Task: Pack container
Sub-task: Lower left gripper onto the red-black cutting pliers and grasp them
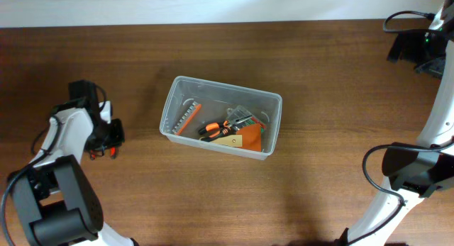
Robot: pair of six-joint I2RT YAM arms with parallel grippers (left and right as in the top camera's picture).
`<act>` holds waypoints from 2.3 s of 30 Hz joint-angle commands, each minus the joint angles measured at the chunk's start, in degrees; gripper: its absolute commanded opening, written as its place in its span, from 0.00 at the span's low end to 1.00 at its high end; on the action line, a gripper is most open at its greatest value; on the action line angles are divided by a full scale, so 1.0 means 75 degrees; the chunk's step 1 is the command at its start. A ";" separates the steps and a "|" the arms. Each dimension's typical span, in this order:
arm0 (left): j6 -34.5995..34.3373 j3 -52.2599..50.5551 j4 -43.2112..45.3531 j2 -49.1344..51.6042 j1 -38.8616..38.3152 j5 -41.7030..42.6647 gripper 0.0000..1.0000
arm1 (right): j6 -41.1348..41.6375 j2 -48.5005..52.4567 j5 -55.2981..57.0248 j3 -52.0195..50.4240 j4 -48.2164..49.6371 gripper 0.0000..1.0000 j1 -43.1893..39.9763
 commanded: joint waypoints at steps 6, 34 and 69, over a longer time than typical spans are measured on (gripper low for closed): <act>-0.0376 -0.0393 0.0236 -0.0073 0.0746 -0.0044 0.30 | 0.0058 -0.0085 -0.0012 0.0090 0.0009 0.99 -0.0029; -0.1323 -0.0399 0.0743 0.0554 0.0723 0.0586 0.30 | 0.0055 -0.0085 -0.0012 0.0090 0.0006 0.99 -0.0029; -0.1309 0.0863 -0.0073 0.0761 0.0723 0.1588 0.02 | 0.0055 -0.0085 -0.0012 0.0090 0.0006 0.99 -0.0029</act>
